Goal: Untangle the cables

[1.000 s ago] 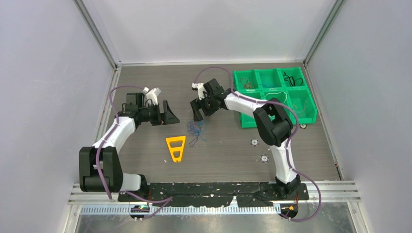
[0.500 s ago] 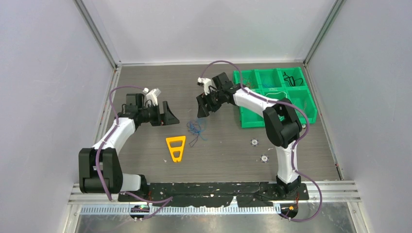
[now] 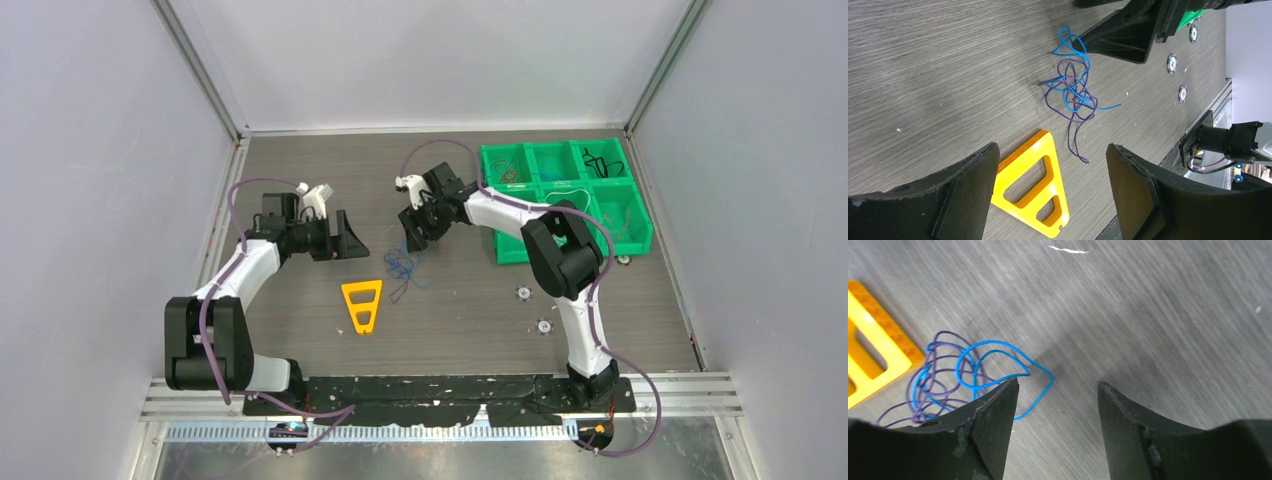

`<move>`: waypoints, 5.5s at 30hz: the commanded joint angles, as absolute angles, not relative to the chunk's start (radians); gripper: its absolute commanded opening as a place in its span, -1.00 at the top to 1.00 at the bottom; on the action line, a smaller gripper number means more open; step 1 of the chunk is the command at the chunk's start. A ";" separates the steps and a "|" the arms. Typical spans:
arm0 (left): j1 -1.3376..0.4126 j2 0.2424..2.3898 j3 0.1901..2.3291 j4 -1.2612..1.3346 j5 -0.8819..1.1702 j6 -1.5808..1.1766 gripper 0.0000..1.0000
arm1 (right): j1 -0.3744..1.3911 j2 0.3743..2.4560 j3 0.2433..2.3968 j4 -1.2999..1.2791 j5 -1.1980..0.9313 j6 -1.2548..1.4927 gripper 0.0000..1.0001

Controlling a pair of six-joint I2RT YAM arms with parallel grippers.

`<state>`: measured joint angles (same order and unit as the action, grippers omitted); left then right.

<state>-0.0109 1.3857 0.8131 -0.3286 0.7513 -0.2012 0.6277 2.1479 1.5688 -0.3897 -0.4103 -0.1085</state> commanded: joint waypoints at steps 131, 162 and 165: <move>-0.209 1.050 0.815 -0.227 0.480 -0.043 -0.99 | -0.113 2.046 1.784 -0.126 -0.277 -0.268 0.89; -0.207 1.100 0.869 -0.303 0.443 0.033 -0.99 | -0.077 2.164 1.843 -0.377 -0.256 -0.566 0.89; -0.208 1.120 0.886 -0.332 0.429 0.041 -0.99 | -0.065 2.203 1.908 -0.503 -0.257 -0.607 0.89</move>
<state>-0.2134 1.1011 0.8345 -0.3088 0.4515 0.0143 -0.0849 2.1609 1.8191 -0.3416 -0.2699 -0.5117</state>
